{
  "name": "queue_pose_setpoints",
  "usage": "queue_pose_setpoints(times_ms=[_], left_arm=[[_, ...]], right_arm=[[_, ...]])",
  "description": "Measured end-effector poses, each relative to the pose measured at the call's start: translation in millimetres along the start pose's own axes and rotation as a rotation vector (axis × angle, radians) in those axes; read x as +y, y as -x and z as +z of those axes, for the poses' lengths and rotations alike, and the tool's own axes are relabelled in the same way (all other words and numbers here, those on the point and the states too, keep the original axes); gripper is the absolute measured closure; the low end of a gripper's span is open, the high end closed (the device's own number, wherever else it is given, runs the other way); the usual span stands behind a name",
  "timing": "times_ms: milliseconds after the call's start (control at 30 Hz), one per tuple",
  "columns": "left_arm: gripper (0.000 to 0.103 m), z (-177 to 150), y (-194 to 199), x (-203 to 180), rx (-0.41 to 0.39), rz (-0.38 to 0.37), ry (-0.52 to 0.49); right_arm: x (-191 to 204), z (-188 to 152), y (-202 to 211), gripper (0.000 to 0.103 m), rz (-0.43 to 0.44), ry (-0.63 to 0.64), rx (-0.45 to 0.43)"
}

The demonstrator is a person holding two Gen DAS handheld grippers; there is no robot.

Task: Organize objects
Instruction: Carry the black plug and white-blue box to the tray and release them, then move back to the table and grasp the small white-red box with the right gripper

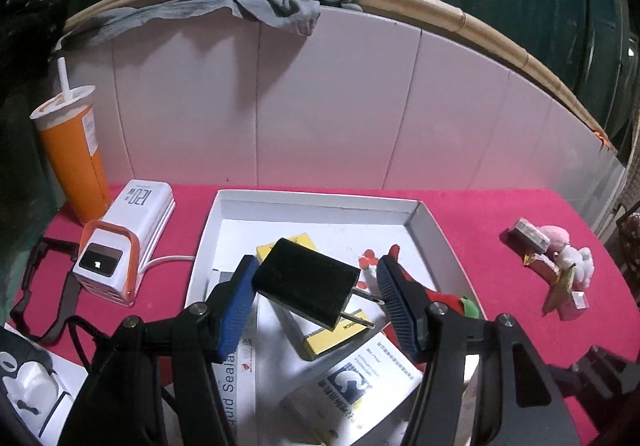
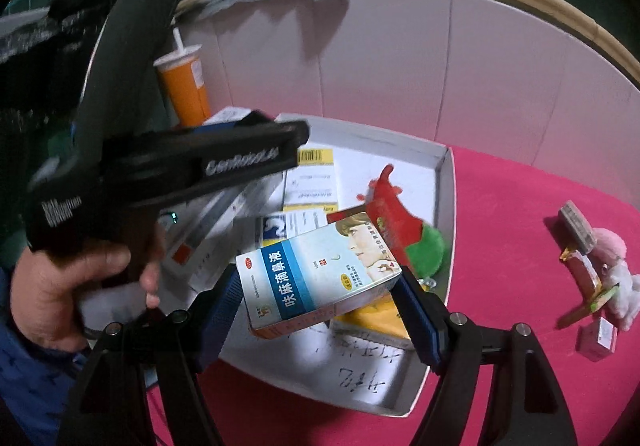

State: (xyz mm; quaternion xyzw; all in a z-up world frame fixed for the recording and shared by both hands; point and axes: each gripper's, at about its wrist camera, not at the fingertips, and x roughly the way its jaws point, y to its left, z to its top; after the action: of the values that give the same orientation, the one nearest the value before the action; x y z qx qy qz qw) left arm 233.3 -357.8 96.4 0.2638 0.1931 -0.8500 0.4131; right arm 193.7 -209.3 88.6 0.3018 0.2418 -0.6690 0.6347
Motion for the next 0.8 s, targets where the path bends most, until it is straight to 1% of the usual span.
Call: queue_pose_setpoints(times_ms=[133, 233, 300, 367, 433, 500, 533, 700, 800], left_arm=[[0.043, -0.7, -2.0, 2.8, 0.001, 0.018, 0.006], [0.042, -0.6, -1.4, 4.9, -0.004, 0.029, 0.018], [0.033, -0.3, -0.7, 6.3, -0.007, 0.043, 0.032], [0.007, -0.1, 1.2, 7.8, -0.018, 0.067, 0.052], [0.0, 0.3, 4.1, 8.4, -0.03, 0.083, 0.059], [0.0, 0.5, 7.8, 8.1, -0.035, 0.096, 0.064], [0.0, 0.7, 8.7, 7.6, -0.036, 0.096, 0.065], [0.0, 1.6, 13.1, -1.9, -0.033, 0.108, 0.051], [0.0, 1.9, 19.1, -11.5, -0.036, 0.096, 0.038]], right_arm=[[3.4, -5.4, -11.8, 0.023, -0.009, 0.016, 0.025], [4.9, -8.3, -15.4, 0.023, -0.021, 0.032, 0.028], [4.8, -9.3, -16.6, 0.021, -0.023, 0.03, 0.028], [3.4, -9.9, -16.6, 0.021, -0.038, 0.028, 0.025], [0.8, -10.8, -15.5, 0.019, -0.042, 0.021, 0.024], [-2.3, -12.2, -12.5, 0.014, -0.045, 0.004, 0.016], [-3.8, -12.8, -10.5, 0.013, -0.048, -0.003, 0.011], [-13.9, -16.2, -0.7, 0.012, -0.044, -0.049, 0.001], [-20.6, -19.2, 8.4, 0.012, -0.043, -0.07, -0.015]])
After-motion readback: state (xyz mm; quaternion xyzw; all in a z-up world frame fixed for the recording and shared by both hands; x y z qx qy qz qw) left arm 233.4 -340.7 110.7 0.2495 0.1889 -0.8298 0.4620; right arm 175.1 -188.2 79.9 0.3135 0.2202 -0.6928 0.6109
